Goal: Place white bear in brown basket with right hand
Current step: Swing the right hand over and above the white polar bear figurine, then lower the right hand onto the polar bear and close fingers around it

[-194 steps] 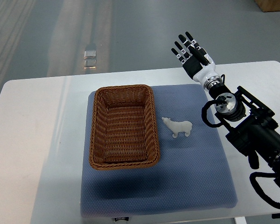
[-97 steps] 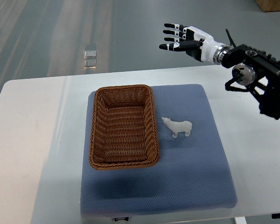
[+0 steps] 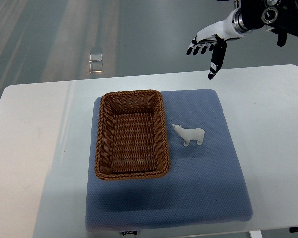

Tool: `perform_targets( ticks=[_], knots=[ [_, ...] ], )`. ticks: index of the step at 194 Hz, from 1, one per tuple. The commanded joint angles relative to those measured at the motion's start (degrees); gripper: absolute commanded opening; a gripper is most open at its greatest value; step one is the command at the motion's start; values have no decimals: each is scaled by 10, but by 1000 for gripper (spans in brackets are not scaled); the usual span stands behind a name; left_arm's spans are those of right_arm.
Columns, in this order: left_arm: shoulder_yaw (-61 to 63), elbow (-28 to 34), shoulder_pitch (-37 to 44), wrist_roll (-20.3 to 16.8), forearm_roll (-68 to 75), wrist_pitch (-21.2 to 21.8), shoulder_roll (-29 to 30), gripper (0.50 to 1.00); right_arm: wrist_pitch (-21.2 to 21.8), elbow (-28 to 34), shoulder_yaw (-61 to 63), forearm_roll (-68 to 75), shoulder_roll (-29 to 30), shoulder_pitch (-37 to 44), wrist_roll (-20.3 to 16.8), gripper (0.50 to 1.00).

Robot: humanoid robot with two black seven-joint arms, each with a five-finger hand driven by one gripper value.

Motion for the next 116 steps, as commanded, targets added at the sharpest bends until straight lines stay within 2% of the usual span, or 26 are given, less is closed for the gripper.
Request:
perform_targets(
  ticks=[1,42,72,116],
  knots=[
    [-1,0,1,0,-1,0,0,1000,0,24,-3,27,-18,6,-22,926],
    [0,-1,0,0,0,-1,0,1000,0,67,-1,80,-40,-7,-21,924],
    [1,0,0,0,0,0,0,1000,-1,87,7,84,-38,-60,-14,919],
    [0,1,1,0,-1,0,0,1000,-63,106,23,77,-32,-142,-3,919]
  ],
)
